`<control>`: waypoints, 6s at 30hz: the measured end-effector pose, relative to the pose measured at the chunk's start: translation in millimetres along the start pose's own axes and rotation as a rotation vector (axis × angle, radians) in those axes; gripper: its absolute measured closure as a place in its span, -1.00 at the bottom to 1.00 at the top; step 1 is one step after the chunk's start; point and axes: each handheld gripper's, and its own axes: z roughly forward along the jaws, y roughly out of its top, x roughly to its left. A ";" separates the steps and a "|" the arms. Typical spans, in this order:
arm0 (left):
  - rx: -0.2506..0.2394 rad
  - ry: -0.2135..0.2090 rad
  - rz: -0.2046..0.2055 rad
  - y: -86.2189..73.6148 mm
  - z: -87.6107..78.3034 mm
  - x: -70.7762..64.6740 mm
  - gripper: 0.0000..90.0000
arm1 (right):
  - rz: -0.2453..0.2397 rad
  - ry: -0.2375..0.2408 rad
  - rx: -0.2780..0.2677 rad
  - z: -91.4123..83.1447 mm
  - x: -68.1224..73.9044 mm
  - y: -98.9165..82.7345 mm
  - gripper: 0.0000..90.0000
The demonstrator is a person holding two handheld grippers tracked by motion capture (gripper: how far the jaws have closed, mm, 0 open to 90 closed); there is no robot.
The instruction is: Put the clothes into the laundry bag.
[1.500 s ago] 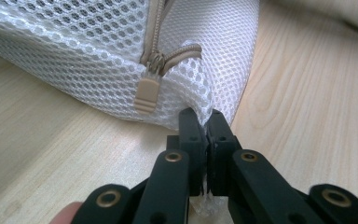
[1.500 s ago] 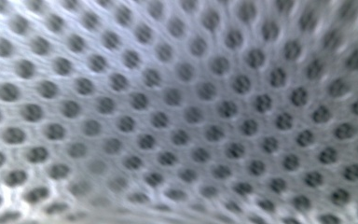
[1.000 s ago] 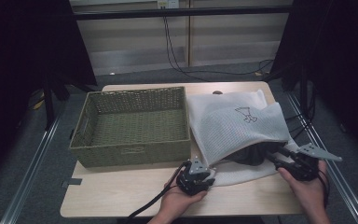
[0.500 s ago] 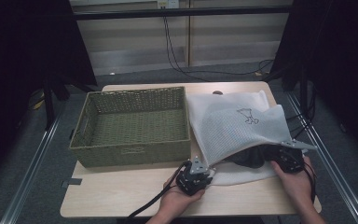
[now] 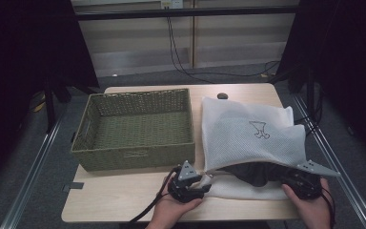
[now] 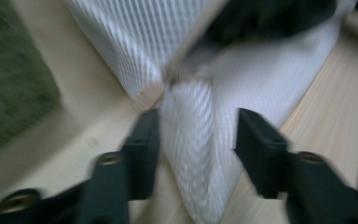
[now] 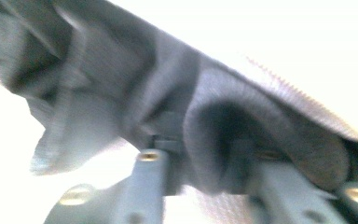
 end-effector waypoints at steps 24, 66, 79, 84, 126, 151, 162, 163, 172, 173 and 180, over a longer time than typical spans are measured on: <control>0.129 -0.144 0.021 7.5 67.5 -39.3 1.00 | 0.000 -0.074 -0.003 38.8 26.5 13.8 0.87; 0.108 -0.137 0.078 15.0 80.8 -50.2 0.94 | 0.009 -0.038 -0.043 42.6 -7.3 28.8 1.00; 0.109 -0.114 0.055 15.5 83.5 -50.1 1.00 | -0.140 0.140 -0.070 10.6 49.8 16.5 0.36; 0.111 -0.091 0.100 15.5 82.7 -54.1 1.00 | -0.144 0.102 -0.044 47.2 64.3 23.4 0.19; 0.126 -0.186 0.077 13.7 81.4 -49.0 1.00 | -0.020 -0.090 0.057 100.8 56.3 44.1 0.24; 0.141 -0.229 0.070 13.6 81.2 -47.1 1.00 | 0.024 0.054 -0.041 113.0 50.9 83.1 0.43; 0.133 -0.239 0.059 13.7 82.4 -45.9 1.00 | -0.057 -0.019 -0.192 23.8 40.9 56.0 0.09; 0.132 -0.238 0.059 13.7 82.4 -46.0 1.00 | -0.063 -0.034 -0.208 22.6 38.8 58.9 -0.01; 0.133 -0.244 0.047 13.6 82.7 -45.4 1.00 | -0.181 -0.020 -0.244 45.9 38.3 93.0 0.22; 0.134 -0.244 0.047 13.6 82.8 -45.1 1.00 | -0.199 0.020 -0.253 44.9 40.5 94.7 0.39; 0.137 -0.240 0.048 13.9 82.8 -44.8 1.00 | -0.225 0.220 -0.052 58.2 39.1 72.6 0.95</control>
